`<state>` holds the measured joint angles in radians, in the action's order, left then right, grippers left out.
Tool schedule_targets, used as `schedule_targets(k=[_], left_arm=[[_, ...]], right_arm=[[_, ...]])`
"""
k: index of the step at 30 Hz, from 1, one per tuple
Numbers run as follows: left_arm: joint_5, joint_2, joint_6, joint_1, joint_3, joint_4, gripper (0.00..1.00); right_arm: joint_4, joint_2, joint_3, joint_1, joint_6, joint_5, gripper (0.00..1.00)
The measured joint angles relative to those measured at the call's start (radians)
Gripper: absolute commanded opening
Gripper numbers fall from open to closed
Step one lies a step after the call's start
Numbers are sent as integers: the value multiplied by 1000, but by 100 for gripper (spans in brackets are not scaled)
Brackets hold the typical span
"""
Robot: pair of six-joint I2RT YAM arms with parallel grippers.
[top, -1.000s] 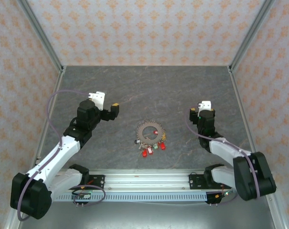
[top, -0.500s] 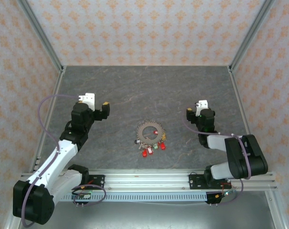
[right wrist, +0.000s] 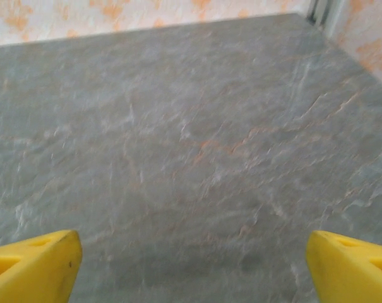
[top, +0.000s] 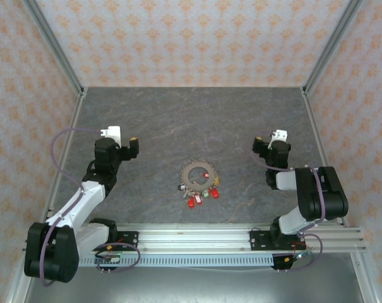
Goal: Put the keys on the keyring
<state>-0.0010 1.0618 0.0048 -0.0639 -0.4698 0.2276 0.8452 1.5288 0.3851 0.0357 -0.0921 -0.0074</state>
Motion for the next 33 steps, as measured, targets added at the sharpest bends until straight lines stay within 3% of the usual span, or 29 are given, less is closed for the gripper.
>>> schedule_targets(k=[19, 33], left_arm=[[184, 379, 39, 73, 68, 421, 100], [50, 439, 21, 55, 65, 479, 100]], right_arm=[[-30, 0, 7, 0, 21, 37, 99], [-31, 0, 7, 0, 21, 34, 99]])
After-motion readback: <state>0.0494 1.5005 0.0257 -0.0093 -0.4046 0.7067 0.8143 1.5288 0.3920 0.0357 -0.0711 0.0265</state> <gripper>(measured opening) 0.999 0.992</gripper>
